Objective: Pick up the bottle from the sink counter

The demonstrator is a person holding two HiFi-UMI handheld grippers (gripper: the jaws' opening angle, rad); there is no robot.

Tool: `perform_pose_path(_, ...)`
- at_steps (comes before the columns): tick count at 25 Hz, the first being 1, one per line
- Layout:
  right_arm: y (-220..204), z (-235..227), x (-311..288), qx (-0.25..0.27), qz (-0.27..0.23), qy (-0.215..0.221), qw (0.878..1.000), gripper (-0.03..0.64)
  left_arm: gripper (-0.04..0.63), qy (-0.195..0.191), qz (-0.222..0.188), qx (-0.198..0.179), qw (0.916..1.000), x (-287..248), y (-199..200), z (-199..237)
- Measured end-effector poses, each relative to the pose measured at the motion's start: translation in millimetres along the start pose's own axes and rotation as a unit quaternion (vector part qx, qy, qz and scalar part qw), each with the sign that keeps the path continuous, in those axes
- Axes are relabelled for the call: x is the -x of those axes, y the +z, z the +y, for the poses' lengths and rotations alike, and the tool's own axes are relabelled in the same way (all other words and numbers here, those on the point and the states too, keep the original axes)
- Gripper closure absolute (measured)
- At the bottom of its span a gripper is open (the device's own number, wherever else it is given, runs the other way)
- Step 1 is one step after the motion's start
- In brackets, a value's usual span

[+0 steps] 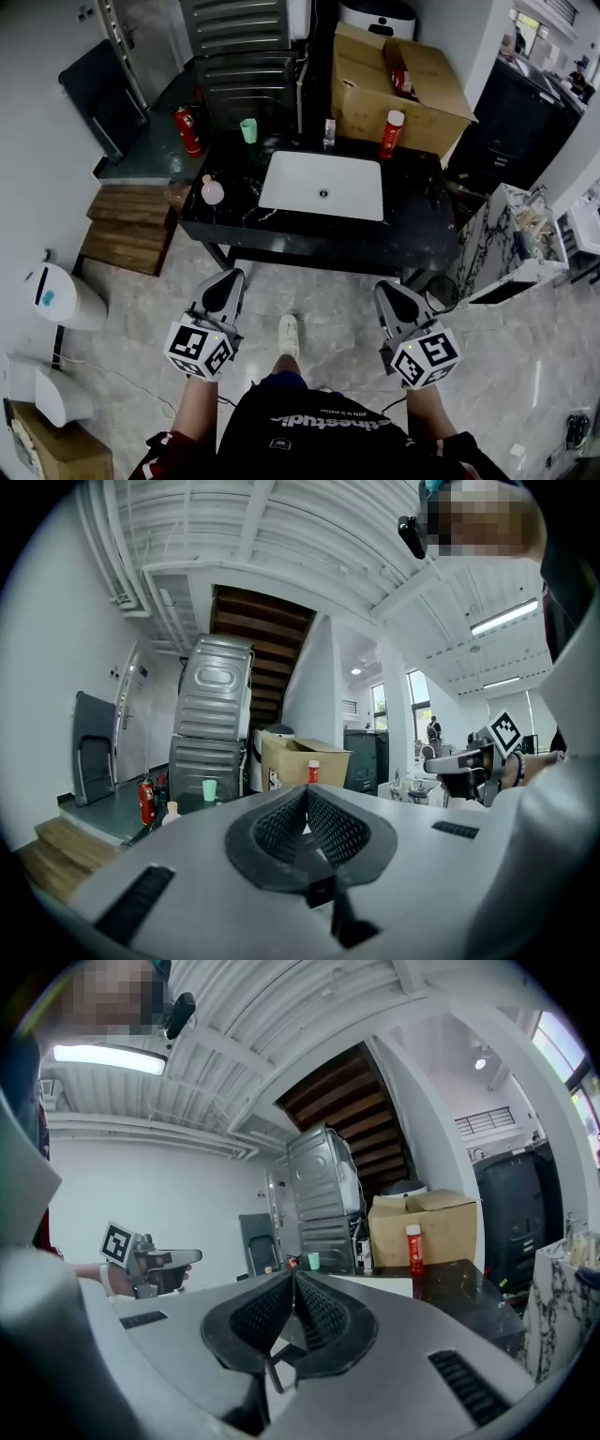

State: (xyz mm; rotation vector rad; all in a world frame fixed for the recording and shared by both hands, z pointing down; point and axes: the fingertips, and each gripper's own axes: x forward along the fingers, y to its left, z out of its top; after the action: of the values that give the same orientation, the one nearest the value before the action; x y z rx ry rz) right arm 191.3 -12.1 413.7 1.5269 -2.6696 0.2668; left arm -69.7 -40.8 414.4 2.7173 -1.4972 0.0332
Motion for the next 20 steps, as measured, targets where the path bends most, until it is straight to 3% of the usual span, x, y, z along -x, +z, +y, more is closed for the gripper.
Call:
perform_pose_path(6, 17, -21, -102, 0.025, -0.007, 0.008, 1.000, 0.572, 0.580, 0.005, 0.003, 0.001, 1.0000, -68, -14, 72)
perform_pose_path(11, 47, -28, -201, 0.044, -0.014, 0.025, 0.999, 0.572, 0.580, 0.001, 0.018, -0.043, 0.9989, -133, -23, 142)
perform_pose_path(20, 66, -17, -330, 0.053, -0.030, 0.048, 0.997, 0.572, 0.580, 0.019, 0.028, -0.019, 0.9993, -192, -44, 254)
